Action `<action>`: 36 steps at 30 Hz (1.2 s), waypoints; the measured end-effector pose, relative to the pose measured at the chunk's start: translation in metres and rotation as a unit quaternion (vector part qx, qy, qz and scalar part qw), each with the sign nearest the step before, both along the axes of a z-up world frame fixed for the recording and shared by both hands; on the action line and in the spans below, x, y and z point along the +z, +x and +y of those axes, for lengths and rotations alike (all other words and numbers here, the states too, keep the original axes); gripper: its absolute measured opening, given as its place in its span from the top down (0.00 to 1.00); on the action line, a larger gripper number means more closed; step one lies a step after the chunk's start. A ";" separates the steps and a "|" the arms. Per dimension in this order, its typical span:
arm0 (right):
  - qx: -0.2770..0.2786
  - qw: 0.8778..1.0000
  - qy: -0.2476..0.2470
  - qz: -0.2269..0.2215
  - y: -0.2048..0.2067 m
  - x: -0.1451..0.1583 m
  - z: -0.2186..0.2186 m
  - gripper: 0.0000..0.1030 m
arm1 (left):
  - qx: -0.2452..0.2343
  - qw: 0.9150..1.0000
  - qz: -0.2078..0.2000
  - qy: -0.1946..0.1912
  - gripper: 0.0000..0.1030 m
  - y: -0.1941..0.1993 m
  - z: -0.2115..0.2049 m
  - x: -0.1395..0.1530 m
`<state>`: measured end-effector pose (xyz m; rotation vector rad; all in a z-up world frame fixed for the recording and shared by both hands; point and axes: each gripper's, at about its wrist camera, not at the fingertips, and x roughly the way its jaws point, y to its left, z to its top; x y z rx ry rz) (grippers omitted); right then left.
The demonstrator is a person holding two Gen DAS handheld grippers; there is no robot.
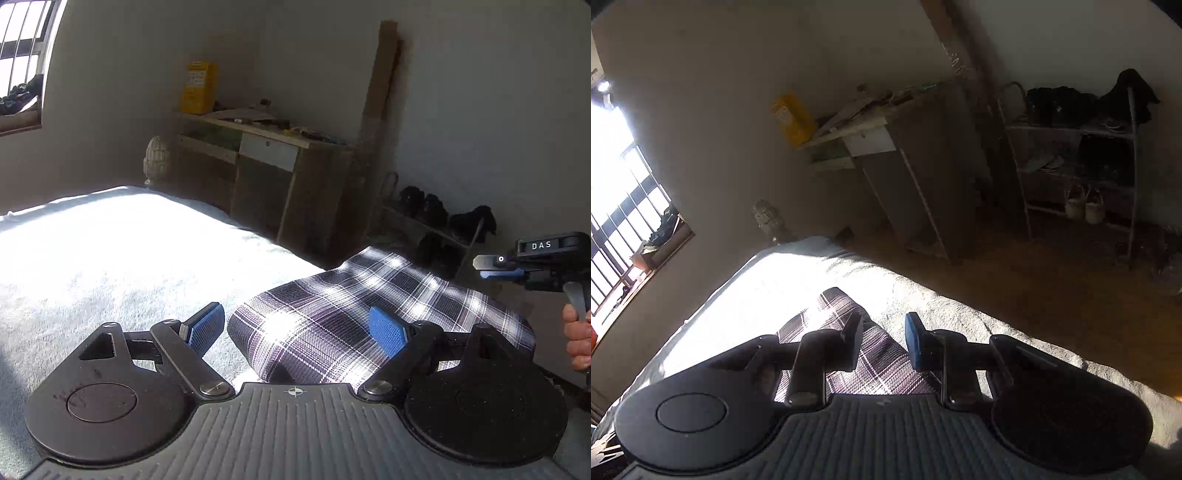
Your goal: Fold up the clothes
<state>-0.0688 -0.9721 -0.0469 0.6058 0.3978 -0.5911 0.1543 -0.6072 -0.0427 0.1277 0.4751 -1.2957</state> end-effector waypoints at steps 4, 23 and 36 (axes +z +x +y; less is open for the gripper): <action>0.090 0.993 -0.068 -0.018 -0.033 0.006 0.070 0.74 | -0.144 0.984 -0.105 0.025 0.09 -0.061 0.007 -0.001; 0.090 0.987 -0.044 0.124 -0.125 -0.022 0.254 0.52 | -0.079 0.993 0.019 0.087 0.02 -0.125 0.168 0.022; 0.018 0.983 -0.011 0.180 -0.226 0.004 0.356 0.13 | 0.102 0.979 0.118 0.133 0.00 -0.208 0.257 0.035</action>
